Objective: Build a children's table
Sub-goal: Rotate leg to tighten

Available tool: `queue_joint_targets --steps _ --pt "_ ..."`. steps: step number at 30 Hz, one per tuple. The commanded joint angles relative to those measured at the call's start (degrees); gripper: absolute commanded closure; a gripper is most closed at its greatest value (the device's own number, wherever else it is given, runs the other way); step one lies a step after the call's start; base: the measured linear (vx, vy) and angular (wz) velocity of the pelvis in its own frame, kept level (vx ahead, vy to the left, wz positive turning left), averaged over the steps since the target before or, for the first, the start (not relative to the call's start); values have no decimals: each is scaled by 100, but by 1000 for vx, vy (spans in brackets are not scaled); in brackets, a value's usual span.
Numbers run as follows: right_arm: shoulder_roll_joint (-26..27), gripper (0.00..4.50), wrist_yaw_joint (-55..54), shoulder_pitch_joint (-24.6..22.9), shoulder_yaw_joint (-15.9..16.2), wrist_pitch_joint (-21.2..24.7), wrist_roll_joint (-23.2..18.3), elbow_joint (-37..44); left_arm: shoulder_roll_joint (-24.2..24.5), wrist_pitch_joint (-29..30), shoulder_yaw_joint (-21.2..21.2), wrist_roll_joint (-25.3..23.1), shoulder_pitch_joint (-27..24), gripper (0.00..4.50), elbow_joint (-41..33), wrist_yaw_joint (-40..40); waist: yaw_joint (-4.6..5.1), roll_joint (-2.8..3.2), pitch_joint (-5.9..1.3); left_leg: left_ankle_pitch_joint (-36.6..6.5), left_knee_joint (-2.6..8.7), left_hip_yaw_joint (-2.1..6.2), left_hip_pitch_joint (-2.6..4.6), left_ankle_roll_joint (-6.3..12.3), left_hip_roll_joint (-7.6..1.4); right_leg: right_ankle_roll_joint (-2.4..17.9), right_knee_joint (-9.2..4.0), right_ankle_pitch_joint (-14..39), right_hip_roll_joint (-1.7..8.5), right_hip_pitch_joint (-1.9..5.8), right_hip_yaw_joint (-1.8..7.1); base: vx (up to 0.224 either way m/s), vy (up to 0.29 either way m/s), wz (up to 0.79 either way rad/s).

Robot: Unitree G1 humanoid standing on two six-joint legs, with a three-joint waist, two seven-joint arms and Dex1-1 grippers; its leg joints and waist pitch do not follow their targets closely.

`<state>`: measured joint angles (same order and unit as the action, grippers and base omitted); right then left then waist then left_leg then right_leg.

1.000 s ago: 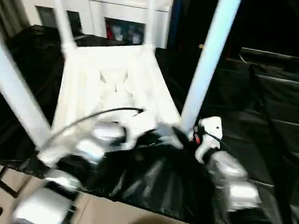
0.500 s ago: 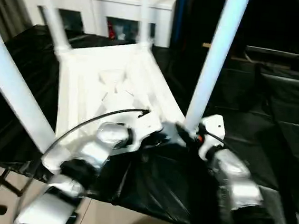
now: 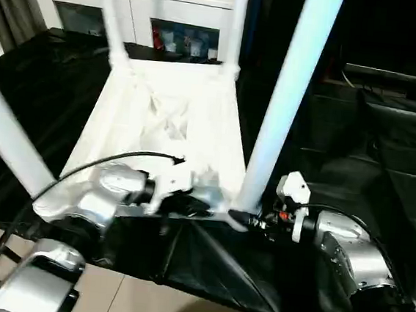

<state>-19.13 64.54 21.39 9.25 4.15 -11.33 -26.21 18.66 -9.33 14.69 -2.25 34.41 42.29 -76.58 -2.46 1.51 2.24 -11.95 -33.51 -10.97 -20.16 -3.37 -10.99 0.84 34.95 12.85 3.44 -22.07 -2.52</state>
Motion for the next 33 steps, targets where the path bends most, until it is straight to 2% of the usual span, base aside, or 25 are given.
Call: queue_joint_targets --steps 1,3,12,14,16,17,19,20,21,22,23,24,25,27,29,31,33 --pt "42 165 374 160 246 -58 -26 18 15 -26 309 -77 -36 450 183 -272 -22 -85 -283 -583 347 83 -11 566 -274 1564 -349 -10 473 266 251 0 0 0" --pt "23 180 488 238 263 -95 -16 -66 48 -53 330 -75 5 450 251 -362 -27 -81 -287 -548 340 79 -12 570 -273 1585 -337 -67 470 267 252 0 0 0" --pt "31 188 631 234 333 -33 -96 -19 14 -109 306 -57 101 450 377 -429 -76 -77 -297 -454 330 77 5 586 -281 1629 -310 -280 473 275 251 0 0 0" --pt "43 188 630 188 306 24 -137 32 3 -119 271 -58 105 450 393 -413 -84 -88 -296 -477 327 75 7 569 -273 1614 -316 -218 470 280 252 0 0 0" --pt "149 188 163 107 155 47 -56 29 -53 -76 207 -92 97 450 388 -141 -95 -63 -297 -472 327 79 5 554 -279 1607 -313 -205 477 279 254 0 0 0" --pt "149 188 163 107 155 47 -56 29 -53 -76 207 -92 97 450 388 -141 -91 -74 -291 -470 333 76 4 549 -279 1596 -322 -196 471 276 255 0 0 0" --pt "204 191 -59 92 81 58 -22 -9 -85 -59 185 -106 105 450 405 14 -78 -79 -272 -640 347 79 10 467 -271 1559 -359 128 471 264 249 0 0 0" --pt "314 191 -449 58 -43 -15 32 -64 -168 8 150 -171 127 450 420 379 -76 -79 -265 -715 355 81 15 430 -277 1538 -371 273 476 260 251 0 0 0" --pt "468 193 -1070 47 -193 -105 161 -203 -311 126 102 -193 141 450 404 759 -61 -74 -239 -919 374 78 37 338 -281 1482 -422 677 480 231 260 0 0 0" --pt "468 193 -1070 47 -193 -105 161 -203 -311 126 102 -193 141 450 404 759 -48 -90 -245 -952 373 82 45 272 -284 1445 -425 797 495 232 273 0 0 0" --pt "610 193 -1534 32 -312 -206 237 -307 -444 222 73 -219 145 450 385 1079 -18 -88 -229 -1069 398 100 54 149 -273 1359 -474 1210 503 215 283 0 0 0" --pt "610 193 -1534 32 -312 -206 237 -307 -444 222 73 -219 145 450 385 1079 -18 -88 -229 -1069 398 100 54 149 -273 1359 -474 1210 503 215 283 0 0 0" --pt "962 194 -2742 49 -608 -243 383 -568 -790 440 82 -321 119 450 284 1711 26 -81 -211 -1115 430 114 35 85 -274 1243 -495 1445 491 211 283 0 0 0" --pt "1249 194 -3616 84 -795 -305 483 -745 -1118 615 101 -369 118 450 268 2128 69 -77 -213 -1175 438 130 50 -5 -268 1182 -519 1619 498 193 284 0 0 0" --pt "1465 195 -4184 105 -862 -325 586 -822 -1382 707 109 -434 150 450 312 2529 90 -101 -219 -1116 433 132 21 26 -240 1104 -529 1634 489 216 286 0 0 0" --pt "1639 195 -4537 109 -885 -332 651 -838 -1559 727 141 -496 164 450 327 2784 77 -99 -229 -1066 404 112 41 130 -233 1078 -544 1547 487 188 301 0 0 0" --pt "1836 196 -4872 109 -882 -347 736 -824 -1743 733 187 -571 154 450 307 3057 62 -81 -252 -834 393 112 4 216 -218 1075 -510 1197 482 216 302 0 0 0"
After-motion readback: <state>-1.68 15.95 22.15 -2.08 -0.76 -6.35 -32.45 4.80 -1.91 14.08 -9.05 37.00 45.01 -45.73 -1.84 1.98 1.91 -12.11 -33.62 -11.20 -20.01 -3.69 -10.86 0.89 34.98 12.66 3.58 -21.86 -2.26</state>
